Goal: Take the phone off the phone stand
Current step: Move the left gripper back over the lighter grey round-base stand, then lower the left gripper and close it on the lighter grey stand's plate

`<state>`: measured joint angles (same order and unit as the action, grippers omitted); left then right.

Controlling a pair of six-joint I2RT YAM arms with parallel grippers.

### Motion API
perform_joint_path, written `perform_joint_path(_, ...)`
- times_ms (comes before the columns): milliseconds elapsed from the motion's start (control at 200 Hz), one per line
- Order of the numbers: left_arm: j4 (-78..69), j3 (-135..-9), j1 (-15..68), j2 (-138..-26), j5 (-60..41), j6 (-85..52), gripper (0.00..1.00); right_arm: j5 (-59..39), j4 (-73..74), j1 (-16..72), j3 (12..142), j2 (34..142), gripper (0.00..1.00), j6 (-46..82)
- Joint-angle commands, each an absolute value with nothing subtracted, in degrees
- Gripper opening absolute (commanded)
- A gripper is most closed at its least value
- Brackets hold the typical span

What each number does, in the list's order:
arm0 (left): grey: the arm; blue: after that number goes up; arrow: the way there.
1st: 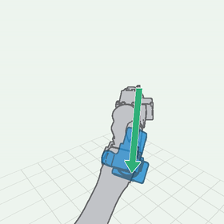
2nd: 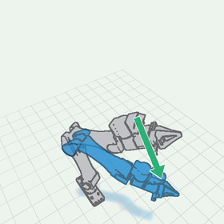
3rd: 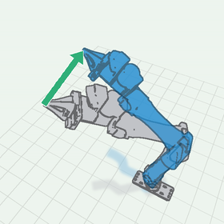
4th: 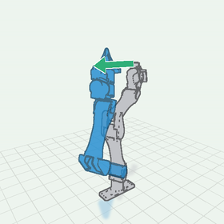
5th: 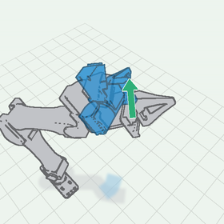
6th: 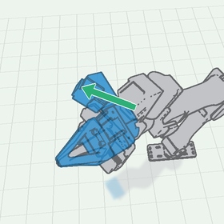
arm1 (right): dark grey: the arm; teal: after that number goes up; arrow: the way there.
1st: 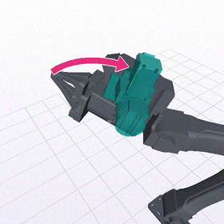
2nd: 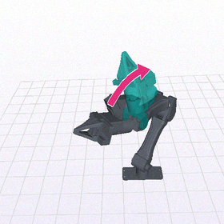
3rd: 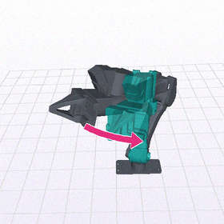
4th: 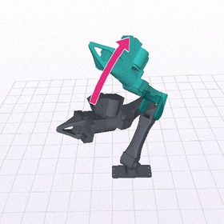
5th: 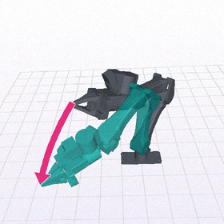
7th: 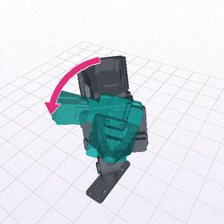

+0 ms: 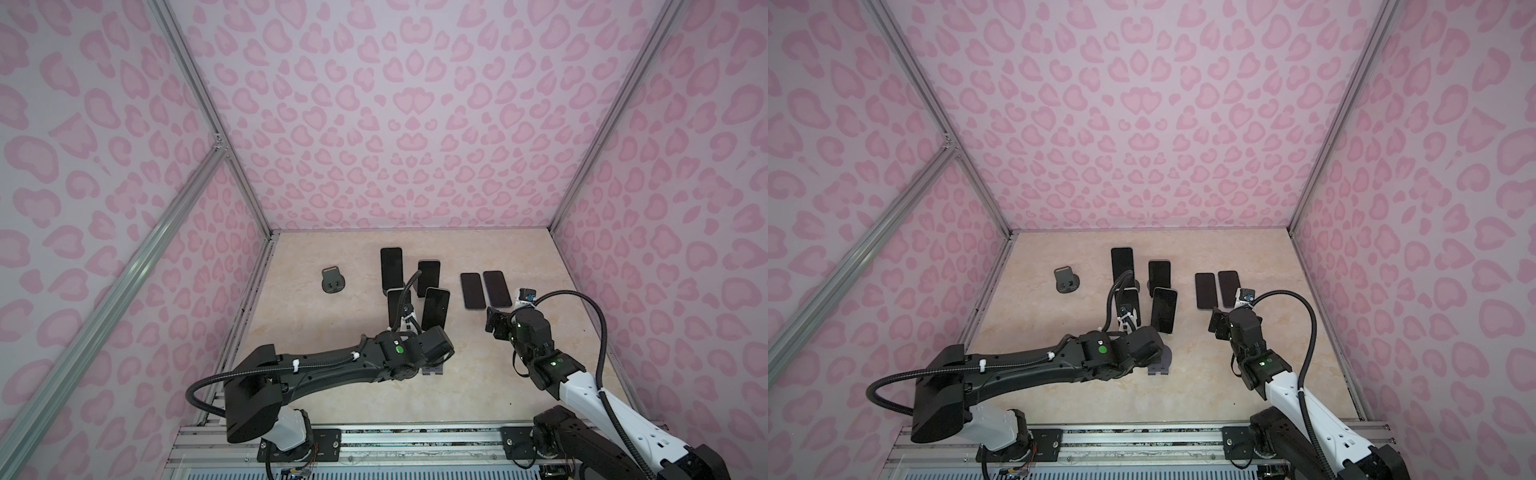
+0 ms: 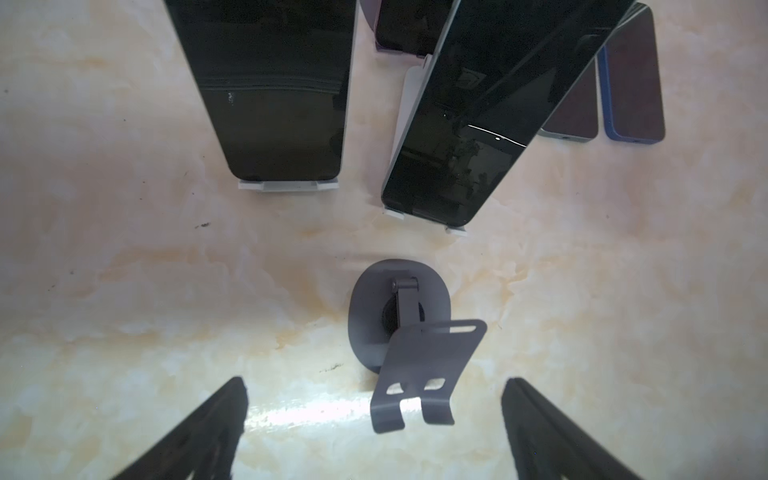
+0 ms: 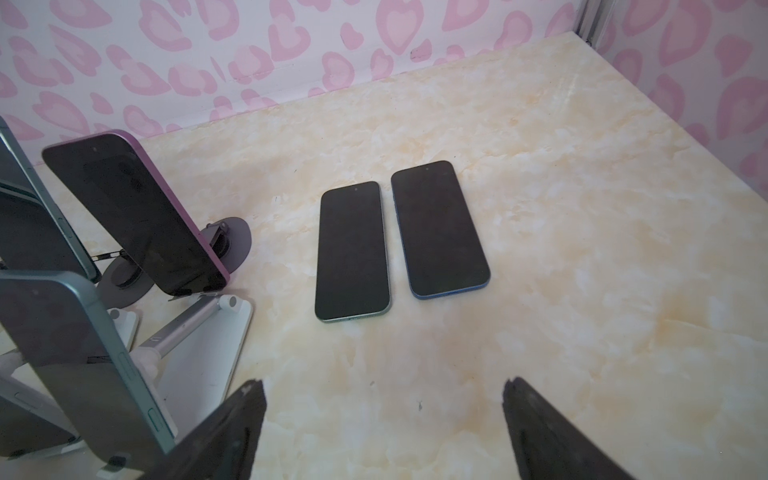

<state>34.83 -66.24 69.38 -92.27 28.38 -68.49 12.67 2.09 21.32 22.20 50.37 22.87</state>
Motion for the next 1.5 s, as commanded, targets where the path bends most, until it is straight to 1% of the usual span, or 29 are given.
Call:
perform_joint_path(0, 41.89, -72.12, 72.36, -97.48, 34.65, -74.49, 0.99, 14.07, 2.94, 21.51, 21.93, 50.99, 0.92, 22.33)
perform_joint_path(65, 45.2, -76.33, 74.11, -101.16, 36.6, -75.3, 1.0, 14.15, 2.9, 21.54, 22.03, 51.39, 0.92, 22.15)
perform_joint_path(130, 47.31, -79.43, 74.41, -103.97, 36.19, -76.25, 0.98, 14.08, 3.09, 21.57, 22.09, 51.8, 0.92, 22.15)
perform_joint_path(425, 46.91, -81.14, 74.36, -111.35, 33.66, -73.56, 0.96, 14.95, 2.68, 22.14, 22.32, 51.6, 0.92, 21.87)
perform_joint_path(645, 43.14, -80.13, 74.19, -112.89, 31.95, -69.46, 1.0, 14.9, 2.88, 22.26, 22.4, 52.03, 0.93, 21.8)
perform_joint_path(730, 40.65, -78.49, 73.24, -112.77, 30.49, -68.0, 0.94, 15.01, 2.9, 22.32, 22.41, 52.33, 0.93, 21.67)
perform_joint_path(800, 38.4, -77.44, 72.46, -112.68, 29.39, -66.4, 0.87, 15.12, 2.91, 22.34, 22.46, 52.61, 0.92, 21.71)
perform_joint_path(905, 37.61, -77.43, 71.82, -112.94, 29.03, -64.37, 0.79, 14.38, 3.2, 22.49, 22.41, 52.8, 0.87, 21.66)
perform_joint_path(1015, 37.14, -77.43, 71.88, -112.67, 29.24, -62.52, 0.64, 14.32, 3.43, 22.68, 22.41, 53.34, 0.85, 21.62)
perform_joint_path(1075, 37.09, -77.43, 71.81, -112.54, 29.66, -62.08, 0.59, 14.27, 3.43, 22.79, 22.65, 53.58, 0.85, 21.52)
perform_joint_path(1290, 37.16, -77.43, 71.46, -111.38, 31.39, -60.44, 0.55, 15.3, 3.08, 22.81, 22.54, 53.3, 0.85, 21.27)
perform_joint_path(1315, 37.18, -75.86, 71.47, -111.07, 31.58, -60.09, 0.54, 15.22, 3.08, 22.89, 22.65, 53.19, 0.85, 21.26)
perform_joint_path(1495, 37.51, -74.82, 72.11, -105.8, 34.34, -57.08, 0.52, 15.12, 2.9, 22.88, 22.67, 52.82, 0.84, 21.15)
